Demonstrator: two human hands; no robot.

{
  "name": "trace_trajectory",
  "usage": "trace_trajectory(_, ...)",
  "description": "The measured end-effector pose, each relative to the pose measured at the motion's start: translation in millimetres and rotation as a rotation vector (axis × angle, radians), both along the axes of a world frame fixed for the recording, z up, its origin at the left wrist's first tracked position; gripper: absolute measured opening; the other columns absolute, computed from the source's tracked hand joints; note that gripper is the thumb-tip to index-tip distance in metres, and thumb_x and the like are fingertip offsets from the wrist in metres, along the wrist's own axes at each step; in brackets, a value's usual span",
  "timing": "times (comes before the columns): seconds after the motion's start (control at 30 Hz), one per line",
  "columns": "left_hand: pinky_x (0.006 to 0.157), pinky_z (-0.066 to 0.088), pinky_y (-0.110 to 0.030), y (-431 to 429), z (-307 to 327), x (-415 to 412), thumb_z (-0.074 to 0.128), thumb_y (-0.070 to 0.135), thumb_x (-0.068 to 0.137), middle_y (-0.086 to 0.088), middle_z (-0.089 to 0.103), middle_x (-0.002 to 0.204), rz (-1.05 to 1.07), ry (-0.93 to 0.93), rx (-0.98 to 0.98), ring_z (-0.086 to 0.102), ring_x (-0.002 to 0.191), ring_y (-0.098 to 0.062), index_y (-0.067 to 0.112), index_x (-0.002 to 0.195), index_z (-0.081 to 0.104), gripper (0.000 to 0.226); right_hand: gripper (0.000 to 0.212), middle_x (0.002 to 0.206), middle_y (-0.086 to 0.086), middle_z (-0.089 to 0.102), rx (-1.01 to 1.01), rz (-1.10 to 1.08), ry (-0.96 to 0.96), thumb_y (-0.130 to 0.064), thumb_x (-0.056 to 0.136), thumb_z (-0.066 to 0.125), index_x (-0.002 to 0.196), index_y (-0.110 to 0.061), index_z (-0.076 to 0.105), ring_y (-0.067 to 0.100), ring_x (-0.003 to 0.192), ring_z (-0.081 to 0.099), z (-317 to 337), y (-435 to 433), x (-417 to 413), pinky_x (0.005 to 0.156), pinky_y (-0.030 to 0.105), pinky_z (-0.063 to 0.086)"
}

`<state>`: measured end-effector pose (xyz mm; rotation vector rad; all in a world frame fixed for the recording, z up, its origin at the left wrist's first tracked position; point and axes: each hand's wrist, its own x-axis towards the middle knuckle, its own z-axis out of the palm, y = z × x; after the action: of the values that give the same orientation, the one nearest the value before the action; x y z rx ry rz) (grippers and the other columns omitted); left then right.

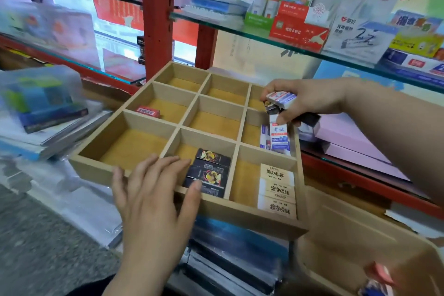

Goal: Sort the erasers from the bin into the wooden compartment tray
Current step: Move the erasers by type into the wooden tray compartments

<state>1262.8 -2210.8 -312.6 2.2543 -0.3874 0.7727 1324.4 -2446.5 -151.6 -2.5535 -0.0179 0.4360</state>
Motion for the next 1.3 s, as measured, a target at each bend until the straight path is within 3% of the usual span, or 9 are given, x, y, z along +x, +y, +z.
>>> trace_trajectory(0.13,0.104,0.006,-0.037,-7,0,-2,0.038,0.041,0.082,0.000,0.066,0.102,0.026,-0.002,0.002,0.036,0.114,-0.020,0.017,0.098,0.066,0.041,0.038,0.086,0.002,0.056,-0.023,0.049,0.013,0.001,0.080,0.061,0.091,-0.034,0.050,0.024,0.078,0.057,-12,3,4,0.067,0.034,0.048)
trace_trajectory(0.33,0.102,0.009,-0.039,-10,-1,0,0.040,0.041,0.079,0.000,0.067,0.099,0.039,-0.038,-0.028,0.037,0.113,-0.021,0.019,0.095,0.067,0.039,0.041,0.079,0.001,0.057,-0.142,0.087,-0.088,-0.007,0.080,0.065,0.112,-0.027,0.049,0.009,0.054,0.058,-27,13,11,0.050,0.023,0.049)
trace_trajectory(0.43,0.103,0.008,-0.036,-9,-2,0,0.038,0.048,0.083,0.005,0.064,0.099,0.037,-0.046,-0.033,0.037,0.114,-0.021,0.020,0.096,0.067,0.043,0.039,0.110,0.013,0.060,-0.151,0.081,-0.189,-0.010,0.080,0.065,0.107,-0.032,0.047,0.031,0.086,0.063,-35,11,9,0.071,0.034,0.054)
trace_trajectory(0.53,0.104,0.007,-0.034,-8,-2,0,0.039,0.046,0.082,0.004,0.065,0.100,0.036,-0.043,-0.033,0.037,0.114,-0.020,0.020,0.096,0.067,0.041,0.039,0.109,-0.001,0.052,-0.088,0.065,-0.249,-0.009,0.082,0.063,0.114,-0.026,0.048,0.007,0.070,0.054,-35,4,5,0.049,0.005,0.042)
trace_trajectory(0.7,0.102,0.011,-0.038,-9,-2,0,0.040,0.042,0.080,0.004,0.065,0.099,0.047,-0.046,-0.029,0.037,0.114,-0.020,0.020,0.094,0.069,0.039,0.041,0.112,-0.010,0.045,-0.131,0.064,-0.296,-0.007,0.080,0.064,0.115,-0.024,0.050,0.006,0.091,0.050,-33,-7,3,0.057,-0.006,0.033)
trace_trajectory(0.83,0.104,0.005,-0.030,-9,-1,0,0.039,0.043,0.079,0.010,0.060,0.097,0.059,-0.042,-0.042,0.036,0.114,-0.020,0.021,0.093,0.069,0.039,0.032,0.106,-0.004,0.052,0.017,-0.001,-0.383,-0.006,0.084,0.059,0.112,-0.020,0.056,0.007,0.082,0.051,-33,-9,4,0.064,0.002,0.044)
trace_trajectory(1.03,0.103,0.005,-0.030,-11,0,1,0.039,0.041,0.079,0.016,0.051,0.095,0.080,-0.054,-0.046,0.036,0.113,-0.019,0.021,0.091,0.069,0.038,0.021,0.100,0.005,0.060,0.058,-0.036,-0.467,-0.001,0.088,0.051,0.101,-0.010,0.065,0.008,0.075,0.051,-37,-5,11,0.057,0.000,0.036)
trace_trajectory(1.17,0.106,-0.001,-0.023,-11,0,1,0.040,0.041,0.078,0.017,0.051,0.095,0.077,-0.043,-0.057,0.037,0.113,-0.020,0.022,0.090,0.069,0.037,0.019,0.115,0.016,0.063,0.096,-0.079,-0.480,-0.005,0.088,0.053,0.097,-0.019,0.063,0.031,0.089,0.058,-42,-10,14,0.066,0.016,0.046)
trace_trajectory(1.3,0.106,-0.001,-0.022,-12,1,1,0.039,0.041,0.078,0.018,0.050,0.095,0.078,-0.041,-0.065,0.037,0.113,-0.020,0.023,0.090,0.069,0.036,0.016,0.095,0.006,0.068,0.123,-0.069,-0.503,-0.008,0.089,0.054,0.099,-0.010,0.066,0.006,0.066,0.053,-36,-5,15,0.054,0.013,0.040)
